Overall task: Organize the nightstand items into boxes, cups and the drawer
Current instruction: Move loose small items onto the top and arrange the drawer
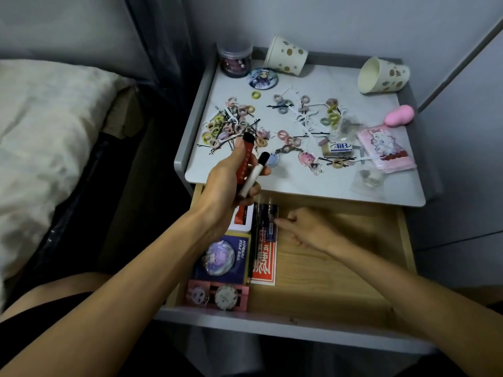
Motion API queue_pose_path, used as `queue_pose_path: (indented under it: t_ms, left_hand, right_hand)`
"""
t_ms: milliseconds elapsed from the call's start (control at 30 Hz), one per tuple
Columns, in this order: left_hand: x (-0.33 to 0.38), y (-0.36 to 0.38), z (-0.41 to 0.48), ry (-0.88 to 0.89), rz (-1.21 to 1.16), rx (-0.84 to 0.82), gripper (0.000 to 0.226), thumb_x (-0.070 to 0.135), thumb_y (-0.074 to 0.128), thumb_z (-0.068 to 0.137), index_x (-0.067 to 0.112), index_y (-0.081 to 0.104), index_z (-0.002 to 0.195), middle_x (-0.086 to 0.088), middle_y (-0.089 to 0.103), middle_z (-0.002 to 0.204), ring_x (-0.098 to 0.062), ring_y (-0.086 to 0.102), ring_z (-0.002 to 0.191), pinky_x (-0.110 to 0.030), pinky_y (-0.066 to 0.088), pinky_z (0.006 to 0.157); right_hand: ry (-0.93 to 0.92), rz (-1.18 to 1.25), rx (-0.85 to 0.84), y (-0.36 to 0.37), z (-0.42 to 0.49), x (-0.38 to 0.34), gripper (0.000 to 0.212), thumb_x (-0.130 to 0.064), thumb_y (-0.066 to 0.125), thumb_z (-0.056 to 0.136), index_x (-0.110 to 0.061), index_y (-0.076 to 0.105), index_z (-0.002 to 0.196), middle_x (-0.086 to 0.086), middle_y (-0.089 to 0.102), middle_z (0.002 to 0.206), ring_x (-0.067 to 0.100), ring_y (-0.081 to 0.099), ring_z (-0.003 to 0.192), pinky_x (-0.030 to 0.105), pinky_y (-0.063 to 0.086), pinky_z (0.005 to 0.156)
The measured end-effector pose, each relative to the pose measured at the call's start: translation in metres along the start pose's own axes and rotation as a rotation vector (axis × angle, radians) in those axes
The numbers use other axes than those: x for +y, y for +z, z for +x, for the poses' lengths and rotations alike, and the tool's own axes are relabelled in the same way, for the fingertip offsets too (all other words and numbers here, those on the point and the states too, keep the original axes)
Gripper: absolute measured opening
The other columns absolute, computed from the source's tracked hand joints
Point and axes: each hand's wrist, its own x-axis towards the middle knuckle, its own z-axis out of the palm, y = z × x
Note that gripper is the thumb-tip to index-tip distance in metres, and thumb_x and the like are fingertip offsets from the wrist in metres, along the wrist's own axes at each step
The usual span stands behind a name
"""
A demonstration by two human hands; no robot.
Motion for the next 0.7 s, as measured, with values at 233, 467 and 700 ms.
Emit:
queue_pose_path:
  t_ms: [233,467,700]
  left_hand:
    - [-0.022,0.013,-0.013,-0.047,0.157,-0.110,0.047,0.053,0.033,0.104,0.022,0.063,0.085,0.001,0.063,0.076,-0.010,0.045,0.058,-0.028,0.035,0.061]
    - [-0.032,0.022,-0.013,-0.052,0.298,-0.200,0.040,0.045,0.045,0.101,0.015,0.072,0.108,-0.001,0.063,0.085,-0.013,0.053,0.079,-0.030,0.039,0.078]
    - [-0.026,0.020,-0.009,0.115,0.408,-0.153,0.032,0.034,0.045,0.104,0.016,0.071,0.099,0.011,0.067,0.082,-0.004,0.054,0.068,-0.015,0.041,0.058]
  right_hand:
    - [-0.365,0.323,0.244,-0.050,-0.066,-0.034,0.009,-0.025,0.061,0.096,-0.018,0.066,0.093,-0.003,0.057,0.061,0.009,0.052,0.052,0.022,0.041,0.052]
    - [-0.353,0.677,0.181,-0.040,-0.069,-0.037,0.017,-0.026,0.065,0.093,-0.022,0.067,0.110,0.002,0.052,0.072,0.012,0.044,0.056,0.026,0.036,0.050]
    - [-0.275,0.816,0.224,-0.039,-0.064,-0.031,0.021,-0.023,0.057,0.098,-0.010,0.066,0.111,-0.002,0.070,0.086,0.006,0.061,0.075,0.018,0.049,0.063]
